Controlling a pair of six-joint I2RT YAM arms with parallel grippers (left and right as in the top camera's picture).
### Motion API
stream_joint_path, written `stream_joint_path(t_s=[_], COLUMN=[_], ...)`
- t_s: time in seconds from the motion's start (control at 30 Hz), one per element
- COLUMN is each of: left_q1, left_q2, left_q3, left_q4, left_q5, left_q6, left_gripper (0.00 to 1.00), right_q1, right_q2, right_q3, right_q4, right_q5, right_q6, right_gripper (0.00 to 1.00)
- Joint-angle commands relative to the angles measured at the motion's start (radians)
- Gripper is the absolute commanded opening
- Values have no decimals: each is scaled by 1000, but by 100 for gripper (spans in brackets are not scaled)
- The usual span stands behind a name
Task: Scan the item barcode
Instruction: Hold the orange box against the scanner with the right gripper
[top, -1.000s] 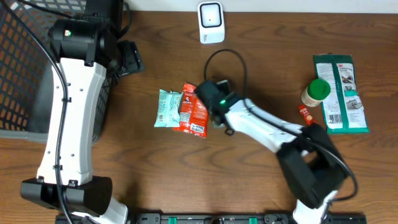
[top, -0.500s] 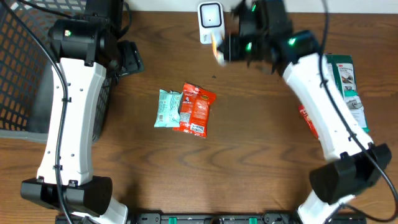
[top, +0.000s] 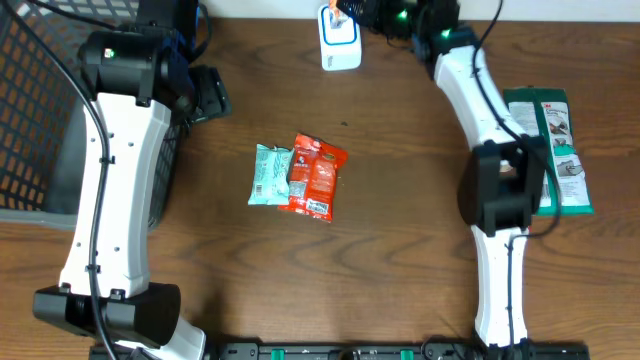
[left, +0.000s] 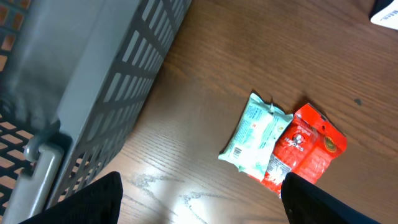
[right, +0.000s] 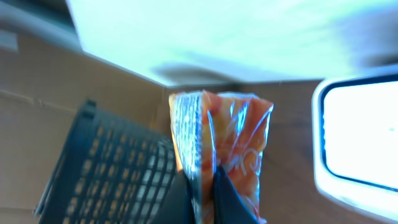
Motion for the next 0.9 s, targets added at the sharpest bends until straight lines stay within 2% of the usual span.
stream_joint_path(t_s=[0.0, 0.1, 0.27, 0.63, 0.77, 0.87], left_q1=[0, 0, 0, 0, 0, 0], left_q2=[-6, -6, -6, -6, -6, -6], left_q3=[3, 3, 3, 3, 3, 3], left_q4=[-4, -4, -4, -4, -4, -4], left_q5=[-16, -16, -16, -16, -16, -16], left_q6=[14, 14, 14, 14, 14, 14], left_gripper=[82, 82, 82, 82, 82, 82], right_q1=[-10, -11, -10, -12, -21, -31], right_q2=[84, 162, 208, 205, 151, 23], right_q3=[15, 15, 15, 16, 16, 16], right_q4=[143, 253, 255, 261, 319, 221], right_q5=[-26, 7, 66, 48, -26, -49], right_q6=[178, 235, 226, 256, 256, 250], right_gripper=[1, 1, 1, 1, 1, 1])
